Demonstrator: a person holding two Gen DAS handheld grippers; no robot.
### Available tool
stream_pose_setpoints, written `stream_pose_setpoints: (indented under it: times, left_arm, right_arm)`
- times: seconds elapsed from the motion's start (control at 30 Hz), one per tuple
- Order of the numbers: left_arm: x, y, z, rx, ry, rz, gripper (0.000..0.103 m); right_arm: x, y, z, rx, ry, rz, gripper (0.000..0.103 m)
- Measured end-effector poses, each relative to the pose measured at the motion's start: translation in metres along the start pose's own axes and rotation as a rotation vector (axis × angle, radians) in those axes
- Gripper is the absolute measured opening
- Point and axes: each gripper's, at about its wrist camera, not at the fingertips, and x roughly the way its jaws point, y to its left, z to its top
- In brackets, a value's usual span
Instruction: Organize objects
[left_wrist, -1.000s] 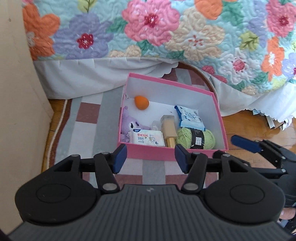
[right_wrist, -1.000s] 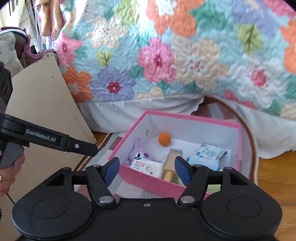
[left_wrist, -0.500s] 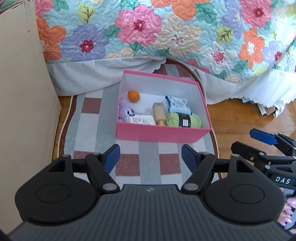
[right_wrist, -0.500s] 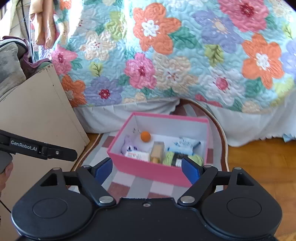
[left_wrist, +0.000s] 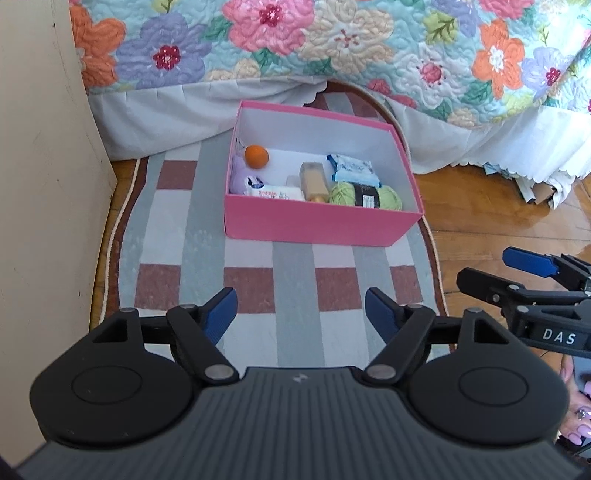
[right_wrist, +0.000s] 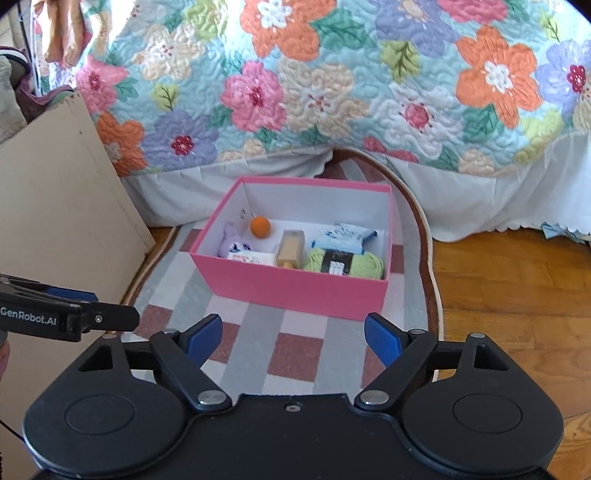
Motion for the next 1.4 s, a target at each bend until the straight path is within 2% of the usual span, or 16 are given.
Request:
stream_pose_setpoints:
  times: [0.13,0.3,0.53,0.6,0.7,1.0,1.1,1.4]
  left_arm:
    - [0.011,-0.001,-0.004,0.022,0.000,0.042,0.076]
    - [0.027,0.004,-0.006,0.009,0.032,0.060,0.077]
    - [0.036,0.004,-0.010,0.010,0.034,0.093,0.094]
    - [0.037,0.004,-0.009,0.014,0.034,0.098,0.096]
    - [0.035,0.002,-0.007,0.013,0.025,0.136,0.096]
    - [0.033,-0.001,-0.006,0.005,0.038,0.165,0.097]
    - [0.035,-0.004,-0.007,-0.013,0.025,0.213,0.098]
    - [0.046,-0.006,-0.011,-0.019,0.073,0.215,0.098]
  right_arm:
    - [0.012,-0.003,-0.005,0.018,0.038,-0.029,0.088]
    - [0.029,-0.005,-0.008,0.027,0.083,-0.055,0.088]
    - [0.037,-0.003,-0.008,0.024,0.117,-0.100,0.088]
    - [0.038,-0.003,-0.008,0.019,0.124,-0.114,0.088]
    - [0.037,-0.003,-0.009,0.020,0.128,-0.110,0.088]
    - [0.039,0.005,-0.010,0.040,0.152,-0.111,0.088]
    - [0.040,0.007,-0.010,0.037,0.165,-0.124,0.088]
    - [0.044,0.010,-0.009,0.001,0.182,-0.179,0.088]
